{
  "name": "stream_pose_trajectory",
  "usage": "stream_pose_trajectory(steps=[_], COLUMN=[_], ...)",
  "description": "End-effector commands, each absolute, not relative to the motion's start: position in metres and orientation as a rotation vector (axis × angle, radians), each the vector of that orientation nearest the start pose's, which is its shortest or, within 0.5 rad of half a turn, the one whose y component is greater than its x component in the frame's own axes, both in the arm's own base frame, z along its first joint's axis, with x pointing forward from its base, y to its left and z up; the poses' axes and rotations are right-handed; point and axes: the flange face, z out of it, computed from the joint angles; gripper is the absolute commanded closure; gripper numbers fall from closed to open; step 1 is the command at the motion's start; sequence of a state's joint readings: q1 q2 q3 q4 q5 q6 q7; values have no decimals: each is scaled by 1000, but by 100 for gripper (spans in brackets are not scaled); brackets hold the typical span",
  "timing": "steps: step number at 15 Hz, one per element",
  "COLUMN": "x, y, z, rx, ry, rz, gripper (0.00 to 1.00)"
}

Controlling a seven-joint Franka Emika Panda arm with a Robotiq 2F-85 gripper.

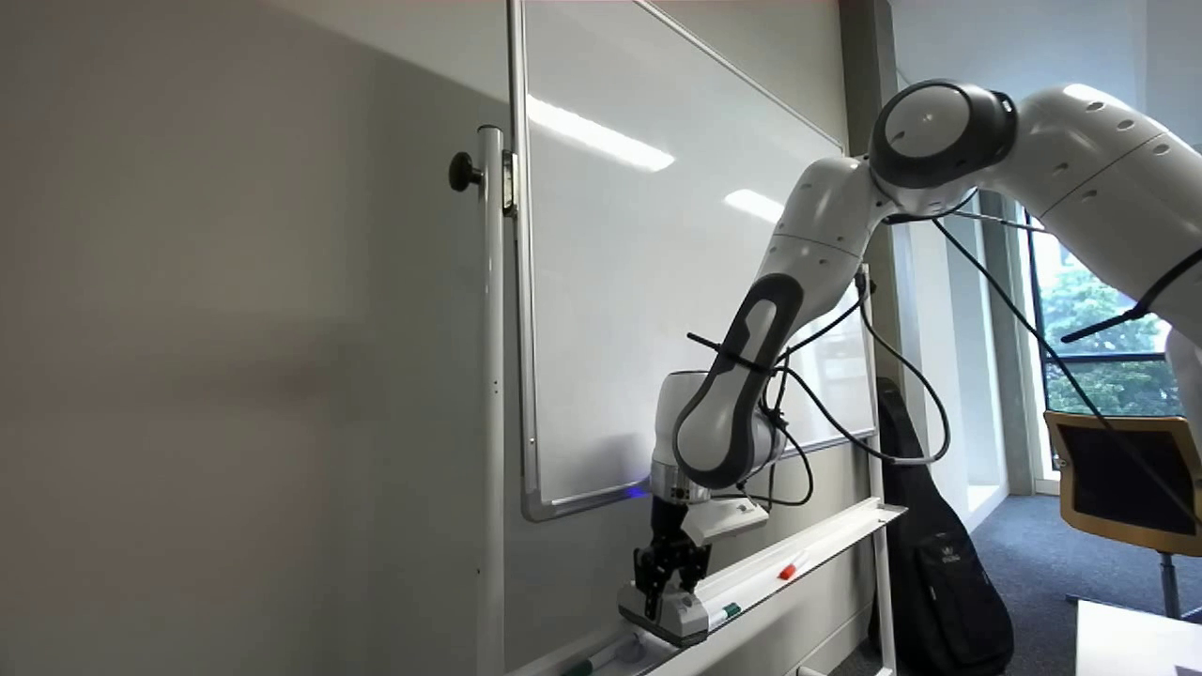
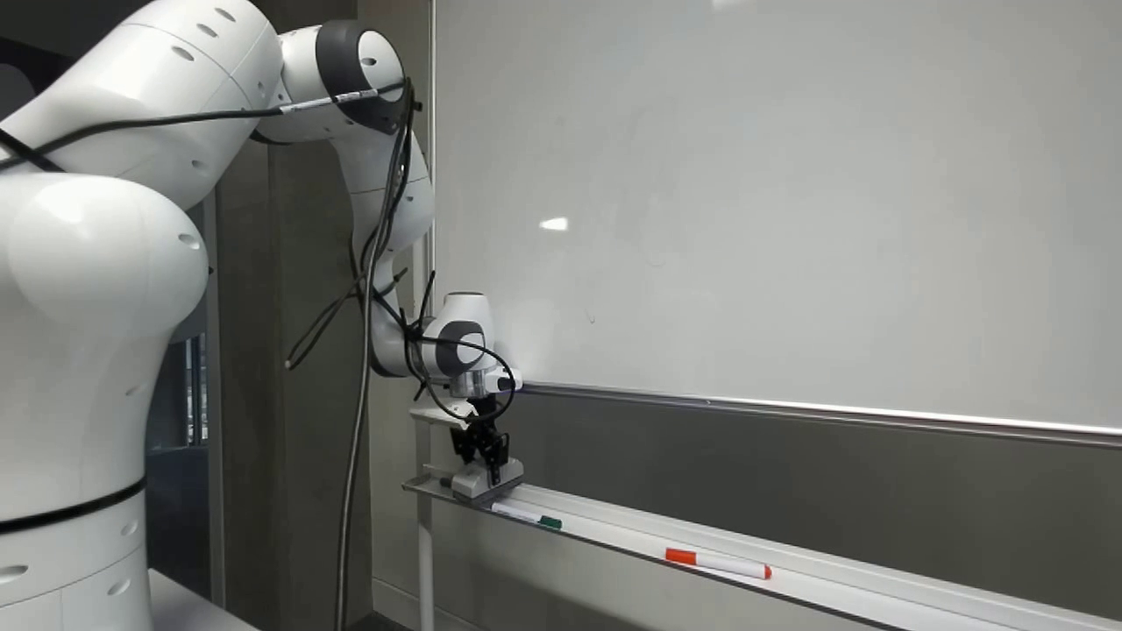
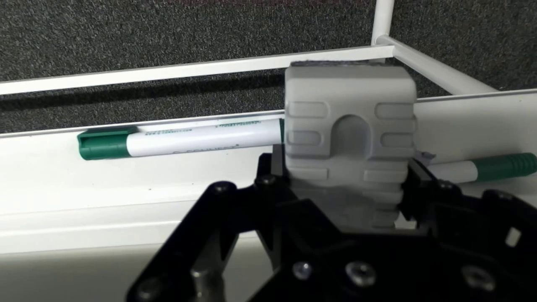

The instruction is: Move the eraser to the left

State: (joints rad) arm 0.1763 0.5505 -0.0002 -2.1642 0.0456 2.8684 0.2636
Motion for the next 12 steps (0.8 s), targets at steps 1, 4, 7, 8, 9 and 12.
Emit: stream_pose_trajectory(steps=[1,4,7,8,9,12], x=[581,582,581,581,581,579], y=[96,95,94,94,94,94], z=[138,134,131,130,130,131], rx=[-3101,-3100,-3091,-3085,-3082,-3083], ry=[158,141,139,142,141,133], rz=[-302,-346,-358,-352,-351,-343], gripper=[63,63,63,63,63,57])
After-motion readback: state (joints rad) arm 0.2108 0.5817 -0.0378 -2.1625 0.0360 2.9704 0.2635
